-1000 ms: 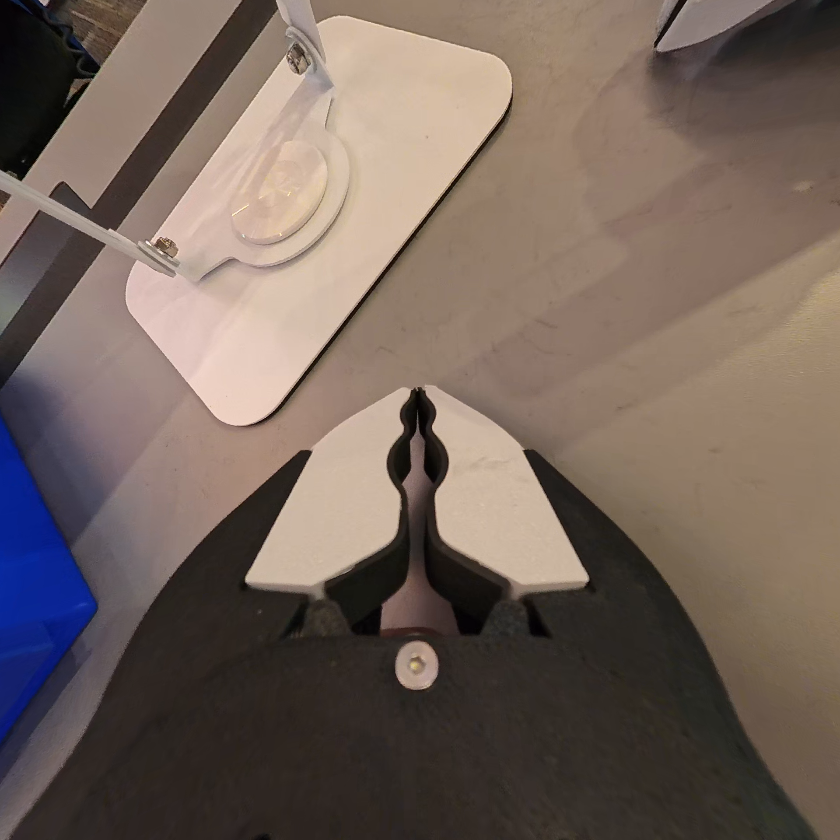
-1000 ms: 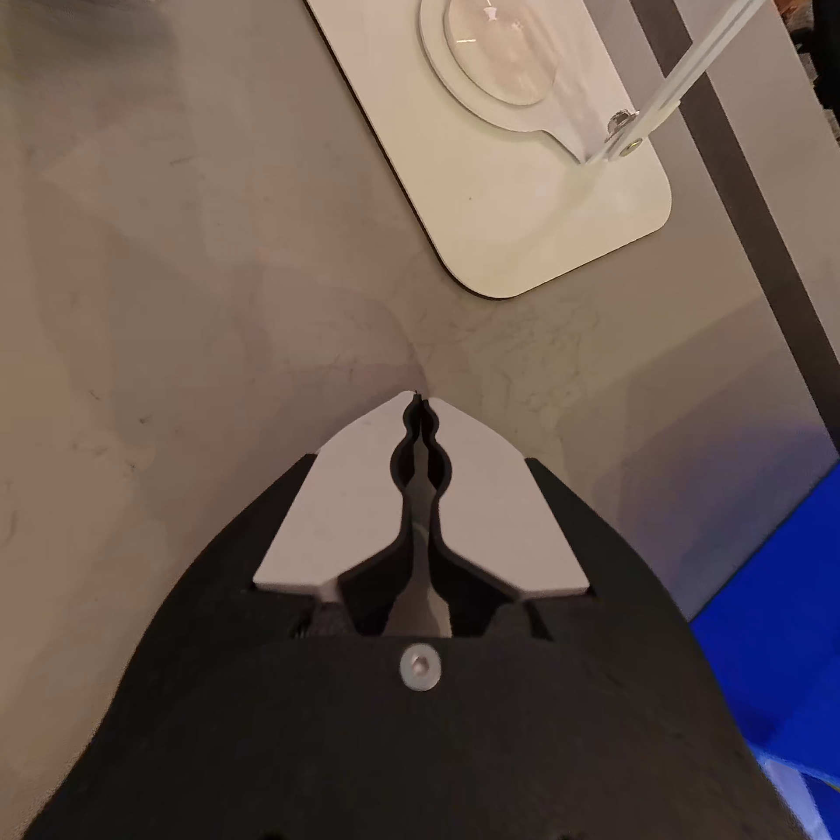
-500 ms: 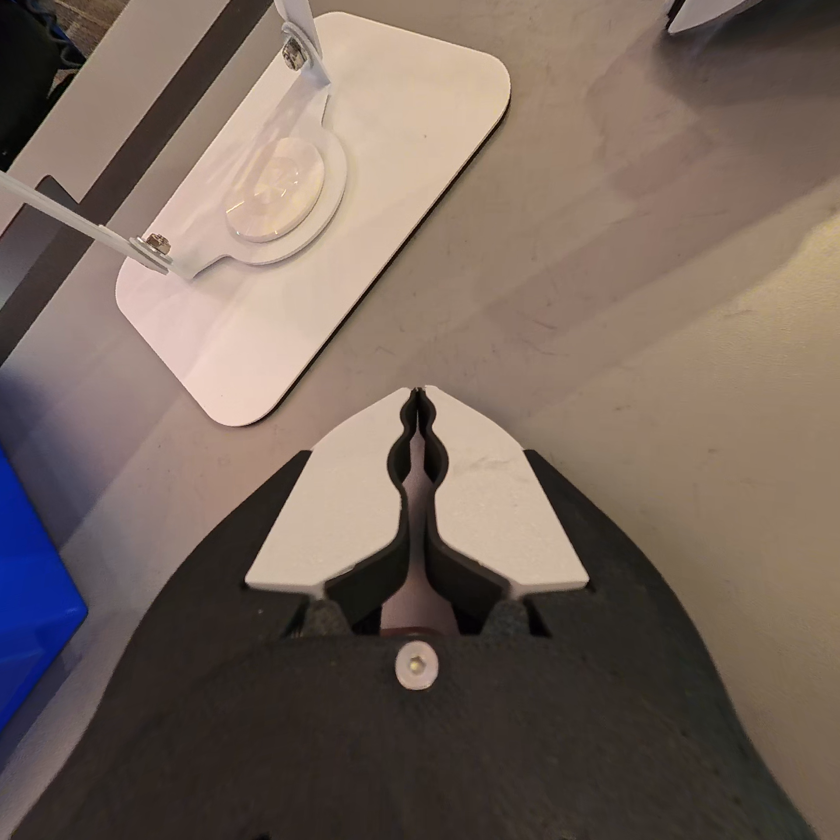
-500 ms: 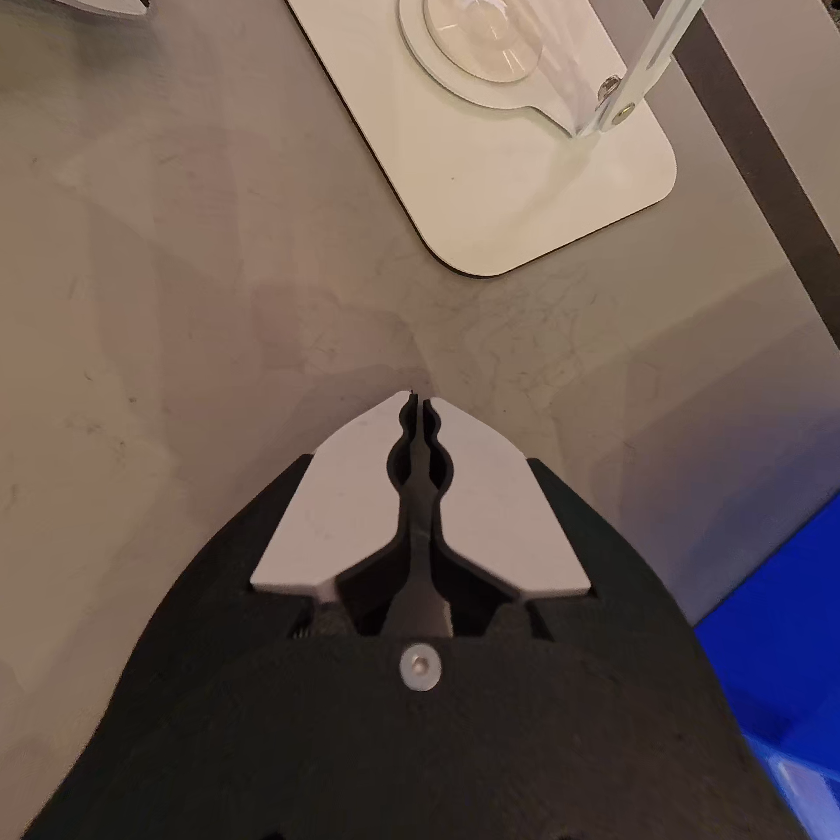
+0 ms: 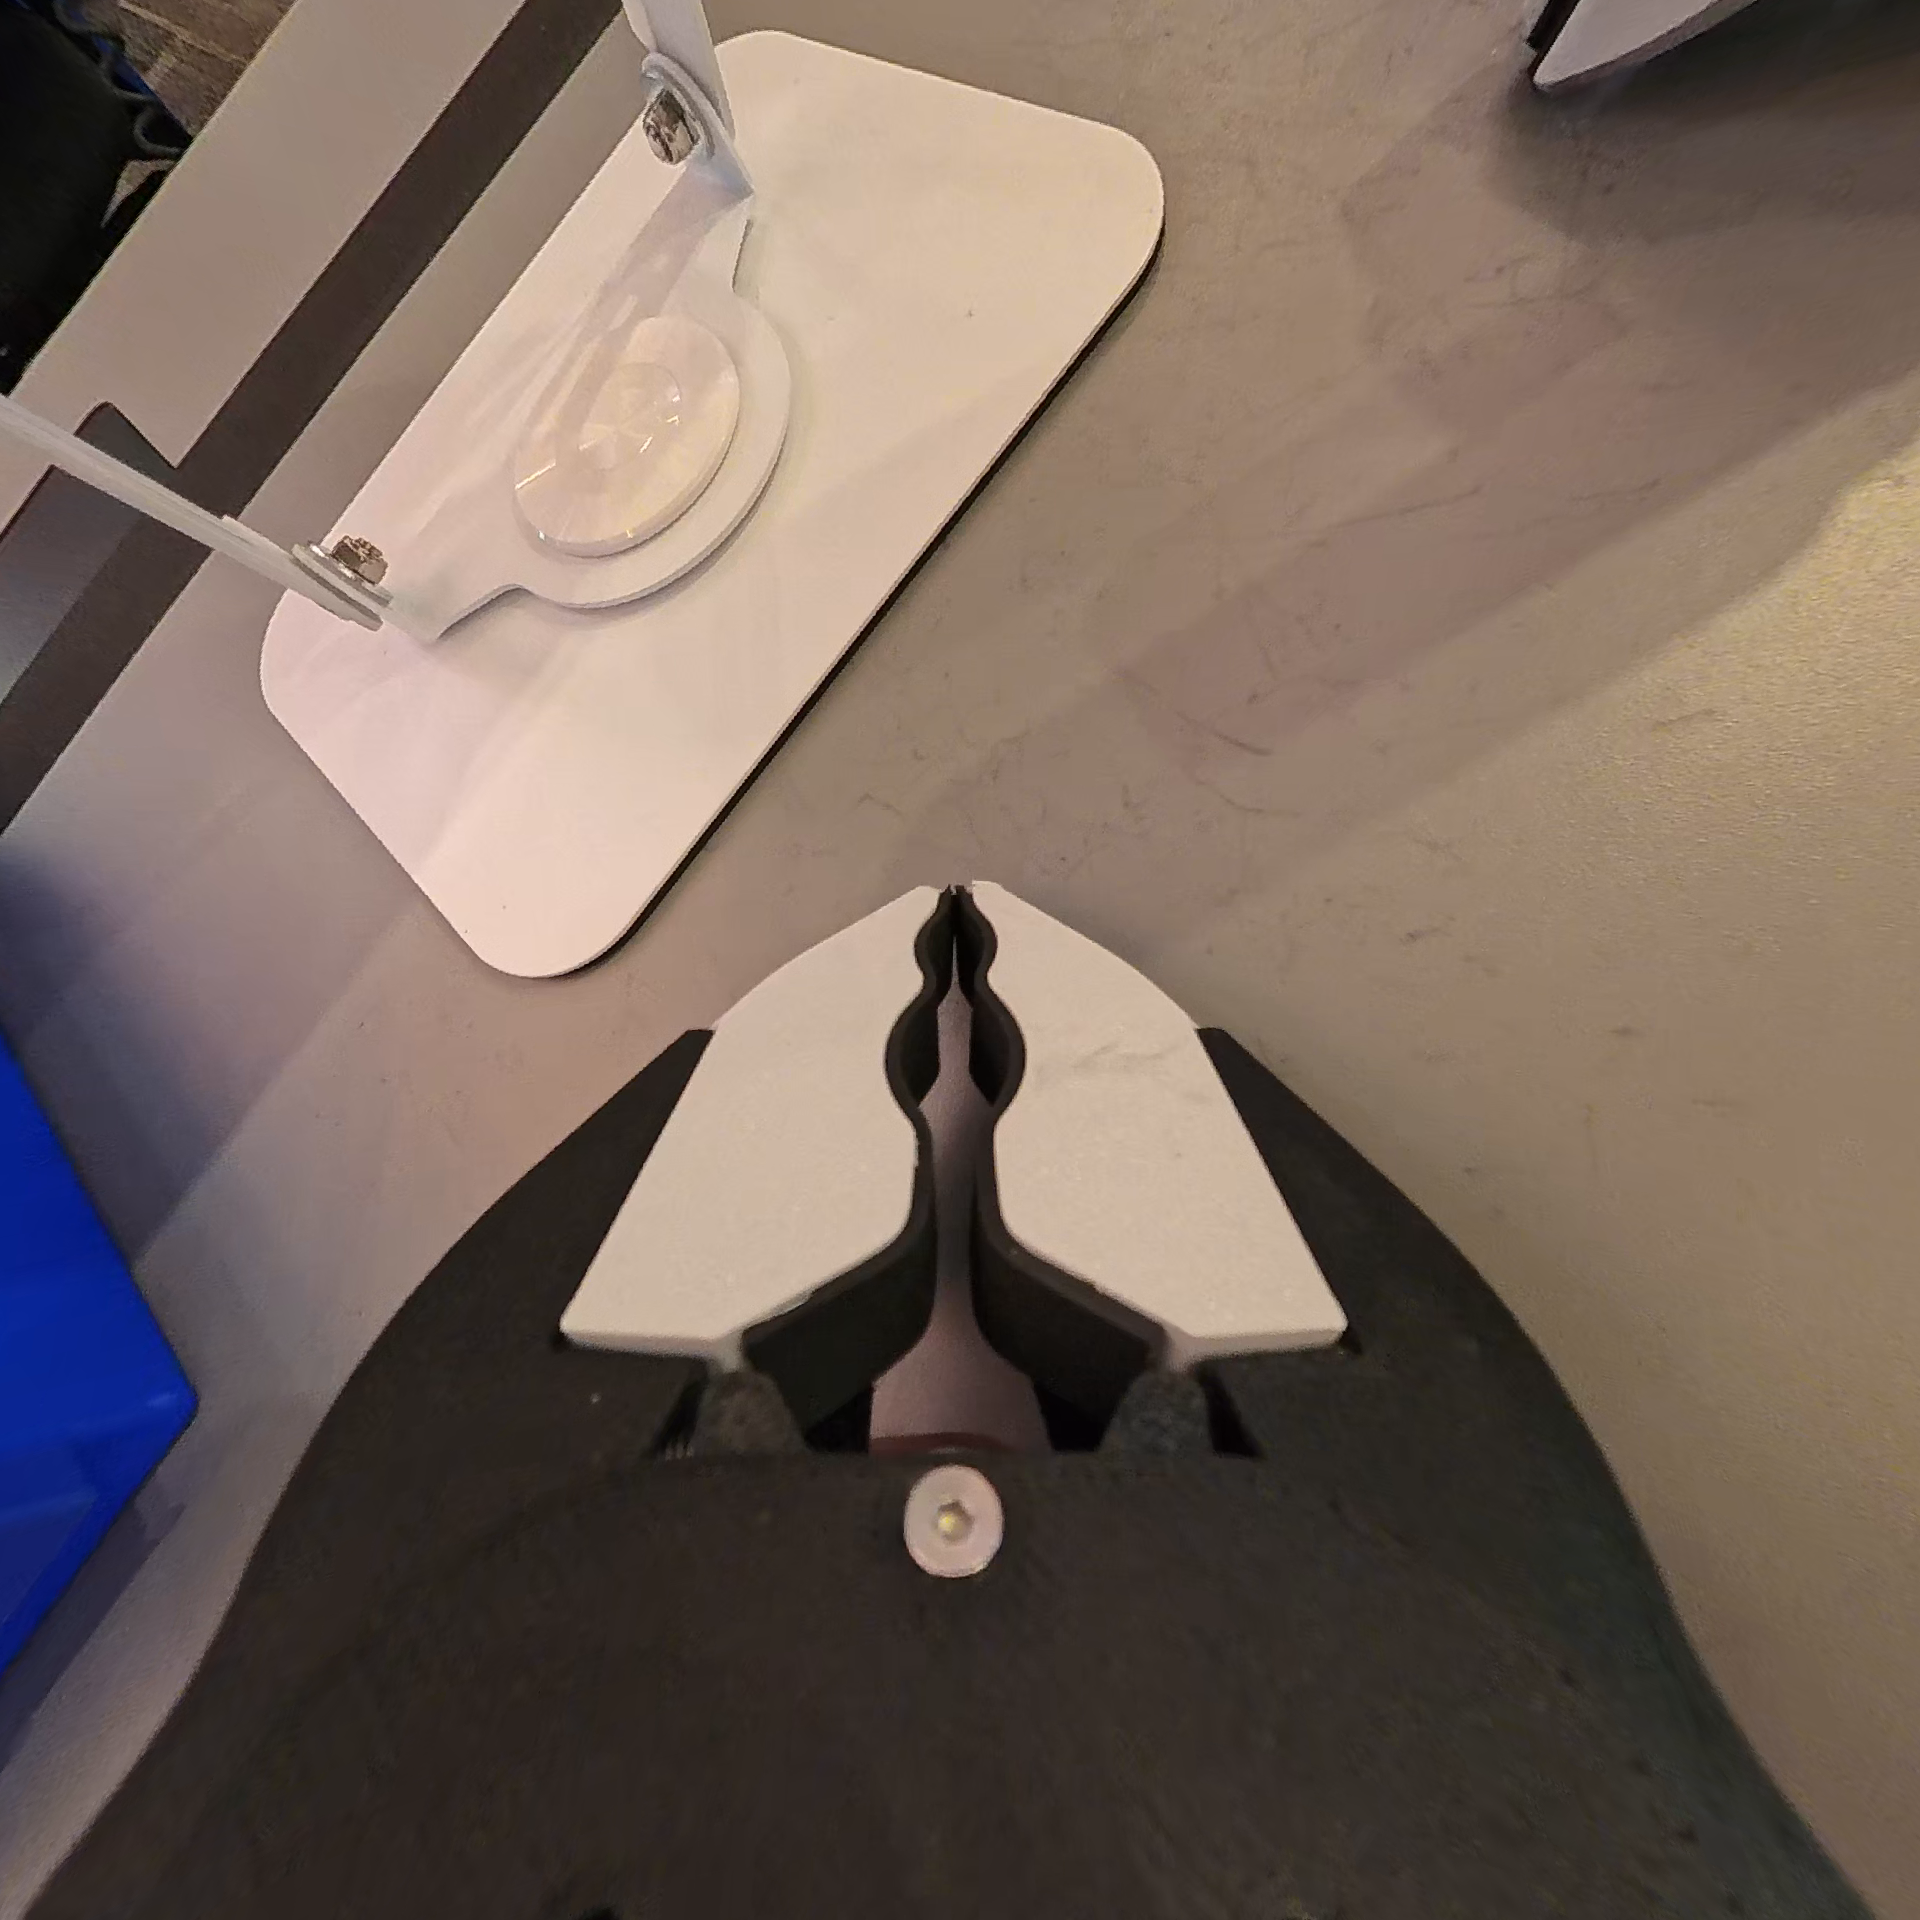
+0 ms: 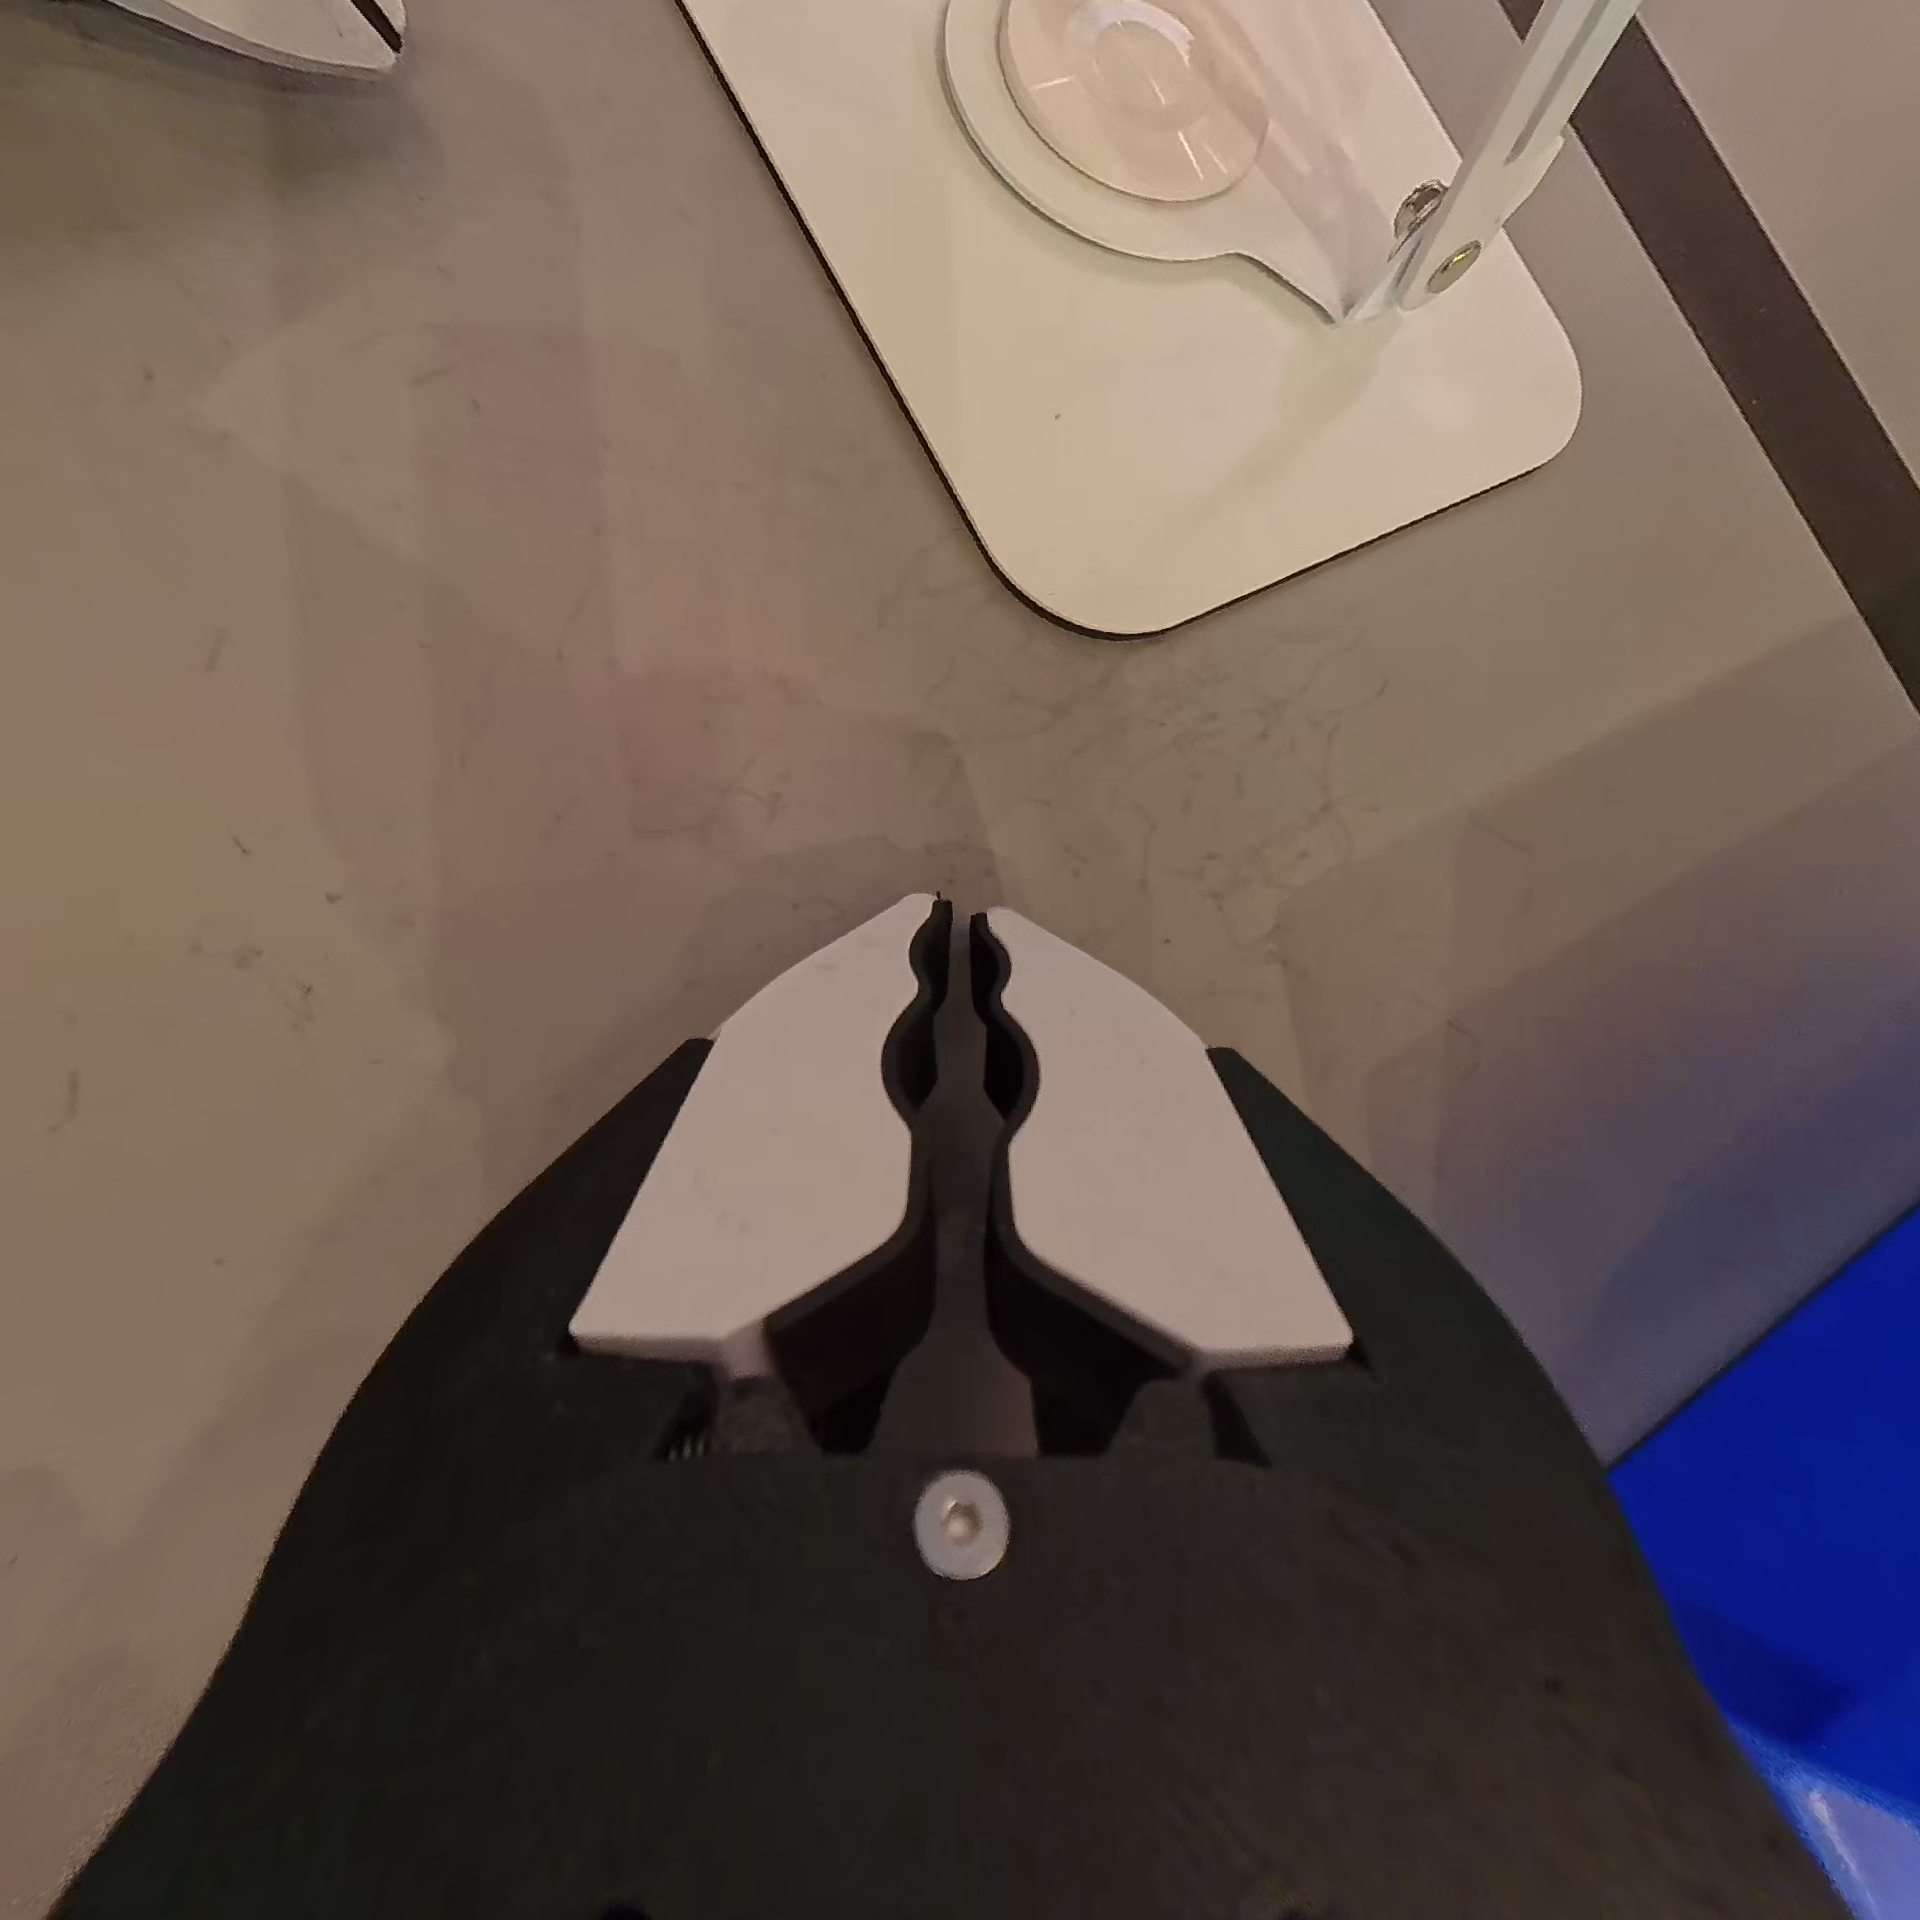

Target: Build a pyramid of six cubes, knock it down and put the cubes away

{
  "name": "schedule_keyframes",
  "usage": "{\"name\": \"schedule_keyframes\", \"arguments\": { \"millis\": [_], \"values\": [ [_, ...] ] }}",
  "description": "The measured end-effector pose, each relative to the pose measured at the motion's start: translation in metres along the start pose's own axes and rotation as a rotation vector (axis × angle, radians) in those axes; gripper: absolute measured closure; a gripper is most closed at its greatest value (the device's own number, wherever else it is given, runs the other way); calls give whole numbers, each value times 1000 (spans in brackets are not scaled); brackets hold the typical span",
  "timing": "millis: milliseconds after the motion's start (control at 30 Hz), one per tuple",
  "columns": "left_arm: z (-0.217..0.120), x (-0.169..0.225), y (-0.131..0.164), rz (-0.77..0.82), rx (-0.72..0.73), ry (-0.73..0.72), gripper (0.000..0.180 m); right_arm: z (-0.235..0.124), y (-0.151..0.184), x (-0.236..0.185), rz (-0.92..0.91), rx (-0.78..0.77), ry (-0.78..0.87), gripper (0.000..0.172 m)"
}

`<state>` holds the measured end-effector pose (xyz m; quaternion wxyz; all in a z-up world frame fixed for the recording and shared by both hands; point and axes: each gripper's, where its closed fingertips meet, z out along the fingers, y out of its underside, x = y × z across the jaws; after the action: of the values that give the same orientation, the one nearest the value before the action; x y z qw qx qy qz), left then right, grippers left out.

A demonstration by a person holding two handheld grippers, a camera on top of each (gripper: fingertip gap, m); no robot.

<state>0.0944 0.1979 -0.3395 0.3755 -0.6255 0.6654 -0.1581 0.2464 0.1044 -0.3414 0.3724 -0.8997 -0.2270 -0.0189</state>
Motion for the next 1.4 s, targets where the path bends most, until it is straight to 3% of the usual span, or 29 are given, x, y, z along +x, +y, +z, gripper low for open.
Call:
{"name": "schedule_keyframes", "arguments": {
  "millis": [33, 1033, 1167, 1233, 1300, 1400],
  "values": [
    [0, 0, 0, 0, 0, 0, 180, 0, 0, 0, 1, 1, -2, 168],
    [0, 0, -1, 26, 6, -21, 180, 1, 0, -5, -30, -17, -17, 168],
    [-1, 1, -1, 29, 8, -22, 180, -1, 1, -1, 9, -46, 16, 162],
    [-4, -3, -4, 33, 37, -58, 166, -9, -4, 2, 32, -48, 43, 160],
    [-18, -10, -16, 27, 149, -103, 164, -31, -22, 12, 61, 15, 117, 153],
    [-46, -43, -13, 13, 190, -269, 146, -85, -45, 36, 117, 129, 258, 126]
  ]
}}
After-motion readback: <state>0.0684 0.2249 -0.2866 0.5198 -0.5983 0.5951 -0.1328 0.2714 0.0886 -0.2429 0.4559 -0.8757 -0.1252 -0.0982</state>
